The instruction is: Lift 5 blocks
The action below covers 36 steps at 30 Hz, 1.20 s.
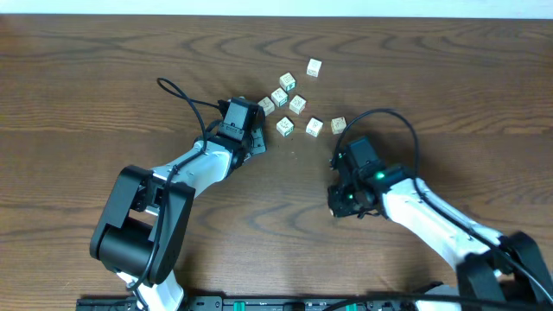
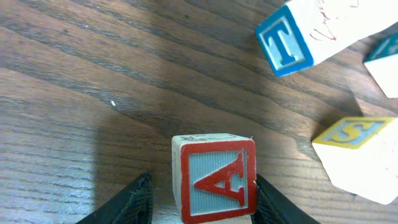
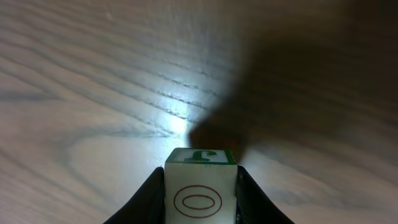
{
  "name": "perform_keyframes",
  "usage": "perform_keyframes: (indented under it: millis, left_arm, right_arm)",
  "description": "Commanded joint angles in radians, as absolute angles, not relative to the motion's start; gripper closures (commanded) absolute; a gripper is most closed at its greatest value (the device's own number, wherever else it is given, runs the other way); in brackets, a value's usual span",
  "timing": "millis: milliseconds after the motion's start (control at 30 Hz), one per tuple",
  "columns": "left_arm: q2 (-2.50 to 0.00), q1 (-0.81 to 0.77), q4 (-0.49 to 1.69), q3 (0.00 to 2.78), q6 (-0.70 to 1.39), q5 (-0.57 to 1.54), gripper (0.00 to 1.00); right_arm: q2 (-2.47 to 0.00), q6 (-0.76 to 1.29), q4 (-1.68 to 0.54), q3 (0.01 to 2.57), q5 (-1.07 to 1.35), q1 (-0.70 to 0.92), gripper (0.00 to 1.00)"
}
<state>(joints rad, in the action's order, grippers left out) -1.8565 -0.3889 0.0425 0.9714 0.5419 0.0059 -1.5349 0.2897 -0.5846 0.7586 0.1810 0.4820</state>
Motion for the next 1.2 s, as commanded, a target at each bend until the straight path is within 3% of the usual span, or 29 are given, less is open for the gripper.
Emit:
perform_keyframes:
  millis: [0, 167, 467, 567, 700, 767, 933, 967, 1167]
  left_arm:
    - [-1.857, -0.390, 0.035, 0.993, 0.527, -0.043, 0.51]
    - [-1.857, -0.390, 0.023, 0.993, 0.498, -0.046, 0.76]
    - [-1.797, -0.392, 0.107, 0.993, 0.478, -0.046, 0.87]
    - [-1.721, -0.401, 0.196, 0.993, 0.464, -0.059, 0.89]
    - [-1.618, -0.424, 0.300, 0.992, 0.464, -0.145, 0.90]
    - [-1.571, -0.434, 0.332, 0.992, 0.460, -0.150, 0.90]
    - [-1.501, -0.459, 0.374, 0.992, 0.453, -0.150, 0.90]
    - [-1.499, -0.464, 0.380, 0.992, 0.453, -0.150, 0.90]
    - [-1.499, -0.498, 0.404, 0.987, 0.453, -0.150, 0.90]
  right_arm:
    - [-1.597, 0.346, -0.543, 0.726, 0.170, 0.516, 0.97]
    - [-1.693, 0.374, -0.488, 0.725, 0.191, 0.535, 0.98]
    - [-1.735, 0.405, -0.437, 0.725, 0.180, 0.566, 0.98]
    - [-1.697, 0.412, -0.454, 0.725, 0.145, 0.566, 0.80]
    - [-1.648, 0.416, -0.511, 0.725, 0.121, 0.566, 0.80]
    - [-1.623, 0.422, -0.544, 0.725, 0.109, 0.566, 0.75]
    - [-1.532, 0.422, -0.580, 0.725, 0.109, 0.566, 0.30]
    - [-1.512, 0.422, -0.579, 0.726, 0.109, 0.565, 0.25]
    - [-1.452, 0.409, -0.568, 0.730, 0.110, 0.562, 0.24]
